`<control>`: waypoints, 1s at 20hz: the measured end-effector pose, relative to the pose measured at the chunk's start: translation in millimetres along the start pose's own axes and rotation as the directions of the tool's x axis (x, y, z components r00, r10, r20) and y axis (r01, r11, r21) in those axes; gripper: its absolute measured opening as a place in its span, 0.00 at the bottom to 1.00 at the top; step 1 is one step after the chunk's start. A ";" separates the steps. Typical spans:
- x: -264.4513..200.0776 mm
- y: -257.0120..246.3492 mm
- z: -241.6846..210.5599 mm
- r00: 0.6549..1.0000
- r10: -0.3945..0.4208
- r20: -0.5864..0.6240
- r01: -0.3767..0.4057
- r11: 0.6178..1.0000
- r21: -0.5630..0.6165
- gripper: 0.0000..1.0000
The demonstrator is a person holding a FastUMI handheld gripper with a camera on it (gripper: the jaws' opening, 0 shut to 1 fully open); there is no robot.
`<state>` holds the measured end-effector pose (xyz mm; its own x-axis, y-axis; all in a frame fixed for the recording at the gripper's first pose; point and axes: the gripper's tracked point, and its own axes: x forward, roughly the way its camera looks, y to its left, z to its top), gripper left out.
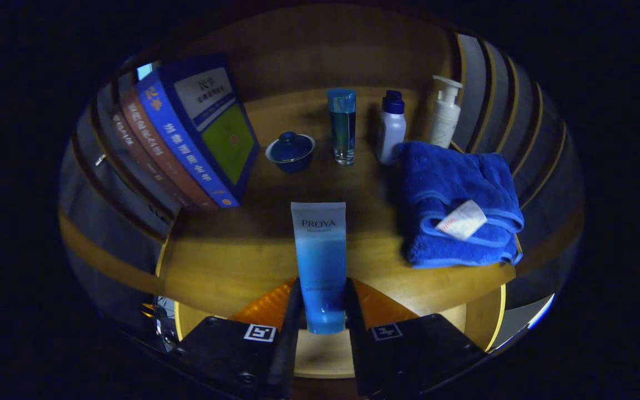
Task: Pull open the drawer, take out the items inside it, and place them on the countertop above the cabinet.
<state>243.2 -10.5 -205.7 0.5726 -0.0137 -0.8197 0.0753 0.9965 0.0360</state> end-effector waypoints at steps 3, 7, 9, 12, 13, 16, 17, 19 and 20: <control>18.9 -3.0 4.7 1.000 -0.015 -0.016 0.015 1.000 0.011 0.47; 29.8 -12.6 5.2 0.999 -0.028 -0.029 0.029 0.999 0.025 0.47; 30.1 -11.7 6.5 1.000 -0.014 -0.028 0.015 0.999 0.034 0.56; 33.6 -13.1 5.7 1.000 -0.016 -0.020 0.016 0.999 0.032 0.83; 24.4 -10.8 7.3 1.000 -0.015 -0.013 0.015 0.999 0.028 0.92; 10.6 -7.9 12.2 0.999 -0.007 0.036 0.006 1.000 0.029 1.00; 3.8 -6.7 12.8 0.999 -0.003 0.054 0.002 1.000 0.028 0.99; -11.7 -4.7 12.6 0.995 0.008 0.097 -0.011 1.000 0.030 0.99; -20.5 -2.4 11.1 0.992 0.020 0.125 -0.024 0.999 0.036 1.00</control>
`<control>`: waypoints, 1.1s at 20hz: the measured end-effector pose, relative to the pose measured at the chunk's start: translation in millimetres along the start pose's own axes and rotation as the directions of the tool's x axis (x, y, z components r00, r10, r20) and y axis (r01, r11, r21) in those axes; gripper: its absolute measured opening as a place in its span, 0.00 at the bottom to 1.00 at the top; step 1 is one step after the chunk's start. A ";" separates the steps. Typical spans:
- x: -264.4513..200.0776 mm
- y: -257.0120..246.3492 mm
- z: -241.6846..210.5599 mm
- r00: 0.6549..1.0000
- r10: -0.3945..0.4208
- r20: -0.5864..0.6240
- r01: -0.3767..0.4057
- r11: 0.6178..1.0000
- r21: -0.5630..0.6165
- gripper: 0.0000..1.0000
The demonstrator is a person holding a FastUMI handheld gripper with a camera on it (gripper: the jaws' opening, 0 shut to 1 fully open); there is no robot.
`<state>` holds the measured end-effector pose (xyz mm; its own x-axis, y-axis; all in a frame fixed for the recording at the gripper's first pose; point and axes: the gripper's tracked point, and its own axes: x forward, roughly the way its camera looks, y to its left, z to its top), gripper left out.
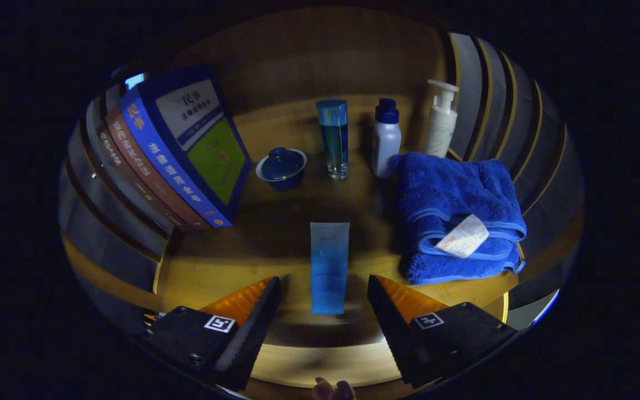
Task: Pull open the drawer, take out the items inside it, and place them on the countertop above the cabinet.
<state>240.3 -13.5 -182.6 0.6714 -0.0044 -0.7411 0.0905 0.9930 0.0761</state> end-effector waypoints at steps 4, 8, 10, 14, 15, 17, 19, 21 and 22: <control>-47.5 6.1 -8.0 0.988 0.043 0.147 -0.042 0.999 -0.009 0.99; -107.1 5.3 -23.1 0.938 0.070 0.338 -0.057 0.997 -0.050 0.99; -132.8 0.5 -36.8 0.911 0.080 0.404 -0.063 0.996 -0.057 0.99; -177.2 -9.1 -71.1 0.847 0.078 0.526 -0.052 0.997 -0.064 0.99; -186.0 -8.9 -82.6 0.828 0.082 0.555 -0.053 0.996 -0.067 0.99; -200.1 -7.2 -108.3 0.797 0.100 0.596 -0.054 0.994 -0.094 0.99; -208.0 -7.9 -135.5 0.777 0.095 0.622 -0.038 0.994 -0.103 0.99; -211.0 -11.3 -163.6 0.762 0.089 0.641 -0.034 0.995 -0.097 0.99; -209.5 -11.7 -176.1 0.754 0.091 0.650 -0.041 0.995 -0.093 0.99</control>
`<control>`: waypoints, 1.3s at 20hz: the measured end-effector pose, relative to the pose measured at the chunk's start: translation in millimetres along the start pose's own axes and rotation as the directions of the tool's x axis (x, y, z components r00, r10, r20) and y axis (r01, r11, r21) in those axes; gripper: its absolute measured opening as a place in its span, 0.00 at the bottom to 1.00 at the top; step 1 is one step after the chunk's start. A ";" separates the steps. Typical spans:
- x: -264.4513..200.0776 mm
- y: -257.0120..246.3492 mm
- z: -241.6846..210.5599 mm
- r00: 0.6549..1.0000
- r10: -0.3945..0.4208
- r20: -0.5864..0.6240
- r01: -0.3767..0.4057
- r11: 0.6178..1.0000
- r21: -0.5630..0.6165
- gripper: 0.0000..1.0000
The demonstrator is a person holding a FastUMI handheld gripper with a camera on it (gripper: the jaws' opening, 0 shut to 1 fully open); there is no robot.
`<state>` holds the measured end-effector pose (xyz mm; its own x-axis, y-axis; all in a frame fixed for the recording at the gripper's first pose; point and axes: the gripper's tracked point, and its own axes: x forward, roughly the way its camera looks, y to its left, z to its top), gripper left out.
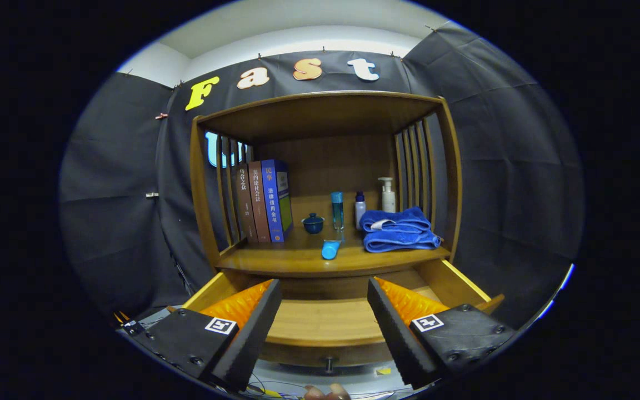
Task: Pull open the drawer, take out the items inside it, and place them on the countertop above the cabinet.
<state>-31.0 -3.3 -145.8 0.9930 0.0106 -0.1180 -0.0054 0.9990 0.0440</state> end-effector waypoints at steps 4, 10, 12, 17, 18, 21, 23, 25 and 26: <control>-13.5 -11.8 -49.6 0.999 -0.044 0.006 0.044 0.998 0.033 0.99; -0.6 -13.2 -106.1 0.997 -0.060 -0.050 0.061 0.998 0.008 0.99; 2.6 -11.4 -117.6 0.996 -0.063 -0.065 0.063 0.998 -0.003 0.99; 6.6 -10.5 -118.6 0.996 -0.074 -0.052 0.074 0.997 -0.010 0.99; 9.3 -10.9 -115.3 0.996 -0.075 -0.054 0.074 0.997 -0.013 0.99; 14.8 -11.3 -112.4 0.996 -0.070 -0.050 0.070 0.998 -0.007 0.99; 24.8 -12.3 -107.1 0.997 -0.059 -0.049 0.059 0.998 0.007 0.99; 39.3 -12.8 -99.9 0.997 -0.056 -0.044 0.057 0.998 0.003 0.99; 47.9 -13.3 -98.7 0.997 -0.059 -0.040 0.058 0.998 -0.012 0.99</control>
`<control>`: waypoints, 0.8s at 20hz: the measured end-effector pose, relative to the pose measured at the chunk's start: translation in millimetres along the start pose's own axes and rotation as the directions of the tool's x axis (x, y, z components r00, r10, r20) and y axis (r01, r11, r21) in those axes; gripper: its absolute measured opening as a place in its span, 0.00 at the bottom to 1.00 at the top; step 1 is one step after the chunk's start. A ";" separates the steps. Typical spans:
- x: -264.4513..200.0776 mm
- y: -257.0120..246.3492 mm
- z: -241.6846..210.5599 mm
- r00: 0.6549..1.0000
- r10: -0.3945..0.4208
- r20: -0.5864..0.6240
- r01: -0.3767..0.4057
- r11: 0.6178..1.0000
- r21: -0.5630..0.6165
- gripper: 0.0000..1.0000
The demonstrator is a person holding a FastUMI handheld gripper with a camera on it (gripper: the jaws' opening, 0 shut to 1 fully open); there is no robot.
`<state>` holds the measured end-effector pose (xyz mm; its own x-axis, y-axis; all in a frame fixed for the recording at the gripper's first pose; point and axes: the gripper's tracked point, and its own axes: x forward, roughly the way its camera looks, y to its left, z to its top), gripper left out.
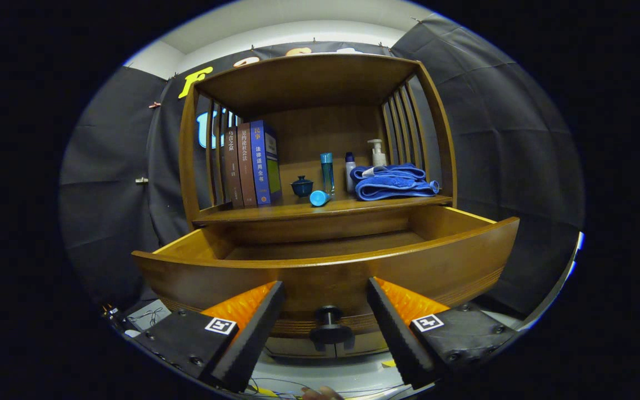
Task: Pull open the drawer, take out the items inside it, and place them on the countertop above the cabinet.
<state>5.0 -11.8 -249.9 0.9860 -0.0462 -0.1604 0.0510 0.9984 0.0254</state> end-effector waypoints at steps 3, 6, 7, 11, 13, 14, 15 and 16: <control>24.9 1.8 4.5 1.000 -0.003 -0.010 0.003 1.000 -0.009 0.99; 49.5 3.8 4.9 1.000 -0.005 -0.017 0.005 1.000 -0.008 0.99; 58.6 3.8 4.7 1.000 -0.005 -0.023 0.005 1.000 -0.011 0.99; 88.7 5.1 8.0 0.999 -0.008 -0.031 0.007 1.000 -0.017 0.99; 101.2 5.6 9.4 0.999 -0.010 -0.035 0.009 1.000 -0.016 0.99; 107.0 6.4 9.9 0.999 -0.011 -0.036 0.011 1.000 -0.017 0.99; 112.0 5.8 10.9 0.999 -0.012 -0.038 0.011 1.000 -0.015 0.99; 116.0 5.5 11.0 0.999 -0.013 -0.039 0.012 1.000 -0.014 0.99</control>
<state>121.4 -12.1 -257.6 0.9783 -0.0575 -0.1991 0.0607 0.9981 0.0099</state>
